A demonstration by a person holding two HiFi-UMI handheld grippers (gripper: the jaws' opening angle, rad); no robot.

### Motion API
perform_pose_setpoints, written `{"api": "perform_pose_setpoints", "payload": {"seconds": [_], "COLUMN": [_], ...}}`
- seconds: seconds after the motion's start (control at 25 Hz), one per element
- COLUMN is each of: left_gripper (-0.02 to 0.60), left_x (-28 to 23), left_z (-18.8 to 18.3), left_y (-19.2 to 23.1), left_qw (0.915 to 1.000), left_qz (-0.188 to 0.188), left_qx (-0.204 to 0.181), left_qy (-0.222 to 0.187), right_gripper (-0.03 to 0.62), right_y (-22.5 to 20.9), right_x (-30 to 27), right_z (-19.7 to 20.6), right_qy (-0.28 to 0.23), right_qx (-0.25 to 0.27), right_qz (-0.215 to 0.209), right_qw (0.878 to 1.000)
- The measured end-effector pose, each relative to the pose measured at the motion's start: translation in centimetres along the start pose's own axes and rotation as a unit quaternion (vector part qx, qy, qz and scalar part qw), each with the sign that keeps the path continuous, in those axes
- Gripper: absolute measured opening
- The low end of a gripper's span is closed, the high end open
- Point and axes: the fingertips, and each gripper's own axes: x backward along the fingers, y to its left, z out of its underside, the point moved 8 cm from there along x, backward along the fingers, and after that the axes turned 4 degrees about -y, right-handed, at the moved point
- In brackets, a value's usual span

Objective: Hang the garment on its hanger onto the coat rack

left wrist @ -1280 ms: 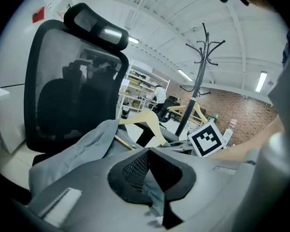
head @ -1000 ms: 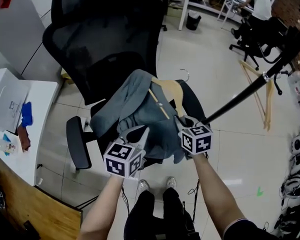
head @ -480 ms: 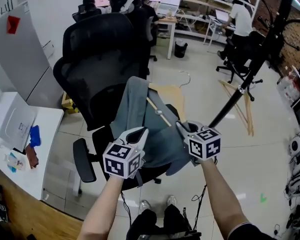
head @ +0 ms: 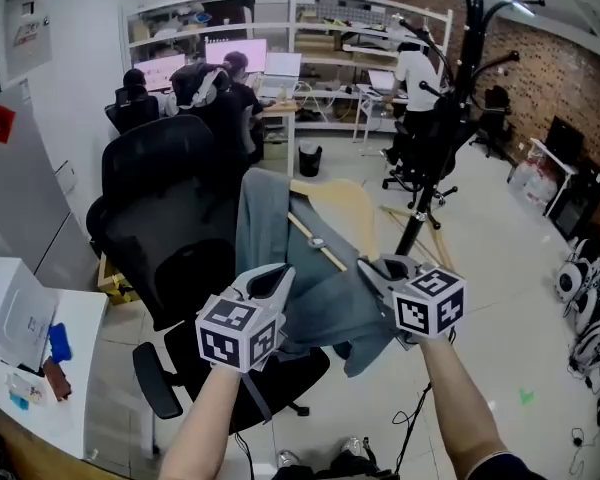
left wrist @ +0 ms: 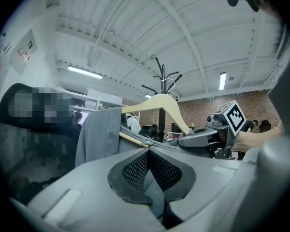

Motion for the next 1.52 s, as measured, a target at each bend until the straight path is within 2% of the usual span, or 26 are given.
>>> {"api": "perform_pose_setpoints", "payload": {"seconds": [0.16,0.32,0.6,0.88,1.08,1.28,1.52], "left_gripper": [-0.003,-0.003,-0.003,-0.003,-0.003,-0.003,-0.003], "left_x": [-3.0,-6.4,-11.2,-15.9,-18.5,-19.6,-21.1], "left_z": [-3.1,-6.5,-12.4,-15.2,-16.4,-16.7,-15.9], "left_y": [-2.4,-6.2,-14.0,-21.9,-23.3,-22.0,-20.1], "left_qw": [0.999,0.9947,0.9808,0.9657,0.9654,0.9737,0.98], "left_qz": [0.034,0.081,0.158,0.227,0.229,0.193,0.16], "left_qx": [-0.022,-0.04,-0.067,-0.065,-0.075,-0.069,-0.071], "left_qy": [-0.021,-0.049,-0.093,-0.109,-0.101,-0.099,-0.094], "right_gripper": [0.035,0.035,0.035,0.035,0.035,0.035,0.035], "right_y": [-2.1,-4.6,-8.2,-11.0,-13.7,-15.8,-19.3], "right_x": [4.7,10.5,19.8,30.2,31.0,29.3,25.5], "right_z": [-3.4,-6.9,-11.6,-14.0,-14.1,-13.0,-12.4], "right_qy": [-0.022,-0.024,0.005,0.018,0.035,0.049,0.05], "right_qx": [0.004,0.027,0.066,0.071,0.077,0.084,0.078], "right_qz": [0.014,0.034,0.067,0.107,0.118,0.112,0.099], "right_qw": [1.0,0.999,0.996,0.992,0.989,0.989,0.991]}}
